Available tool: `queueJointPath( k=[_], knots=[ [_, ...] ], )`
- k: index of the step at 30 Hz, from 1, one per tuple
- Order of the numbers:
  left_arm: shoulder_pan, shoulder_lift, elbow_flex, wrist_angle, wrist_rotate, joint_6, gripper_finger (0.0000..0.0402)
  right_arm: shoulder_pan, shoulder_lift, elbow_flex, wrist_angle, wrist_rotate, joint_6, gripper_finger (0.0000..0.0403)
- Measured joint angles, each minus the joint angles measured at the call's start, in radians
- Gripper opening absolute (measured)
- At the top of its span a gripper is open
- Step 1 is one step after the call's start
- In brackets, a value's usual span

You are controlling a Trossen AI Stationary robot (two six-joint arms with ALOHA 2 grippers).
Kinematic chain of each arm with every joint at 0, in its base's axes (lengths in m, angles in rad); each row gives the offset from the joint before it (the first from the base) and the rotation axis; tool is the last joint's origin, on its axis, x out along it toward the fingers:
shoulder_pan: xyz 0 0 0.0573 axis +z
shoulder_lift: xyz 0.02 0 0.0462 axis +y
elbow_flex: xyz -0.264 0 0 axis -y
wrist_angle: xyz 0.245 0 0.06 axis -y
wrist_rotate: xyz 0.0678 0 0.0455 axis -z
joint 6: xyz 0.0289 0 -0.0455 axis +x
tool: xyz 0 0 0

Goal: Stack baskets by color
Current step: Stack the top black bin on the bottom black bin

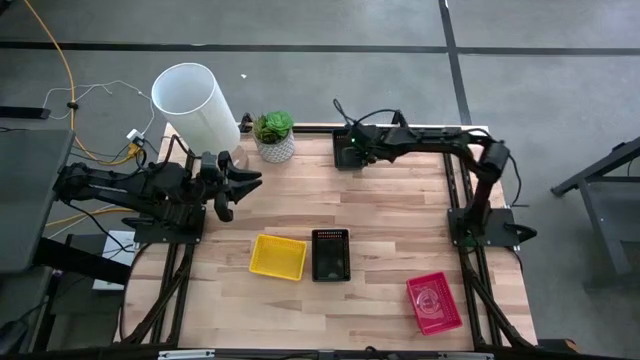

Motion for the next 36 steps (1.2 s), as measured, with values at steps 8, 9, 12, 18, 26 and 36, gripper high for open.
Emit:
queueJointPath(
  k=[8, 9, 12, 18, 26, 36],
  knots=[
    [0.0, 0.0, 0.0, 0.0, -0.001, 0.0, 0.0103, 0.0, 0.059, 0.0, 0.008, 0.009, 0.066, 0.0213],
    [0.0, 0.0, 0.0, 0.0, -0.001, 0.0, 0.0103, 0.0, 0.059, 0.0, 0.017, 0.021, 0.066, 0.0213],
    [0.0, 0.0, 0.0, 0.0, -0.002, 0.0, 0.0103, 0.0, 0.059, 0.0, 0.011, 0.021, 0.075, 0.0203],
    [0.0, 0.0, 0.0, 0.0, -0.003, 0.0, 0.0103, 0.0, 0.059, 0.0, 0.0, 0.018, 0.095, 0.0123],
    [0.0, 0.0, 0.0, 0.0, -0.003, 0.0, 0.0103, 0.0, 0.052, -0.001, -0.009, -0.001, 0.041, 0.0017],
    [0.0, 0.0, 0.0, 0.0, -0.003, 0.001, 0.0103, 0.001, 0.016, -0.001, -0.015, -0.001, 0.035, 0.0001]
  ],
)
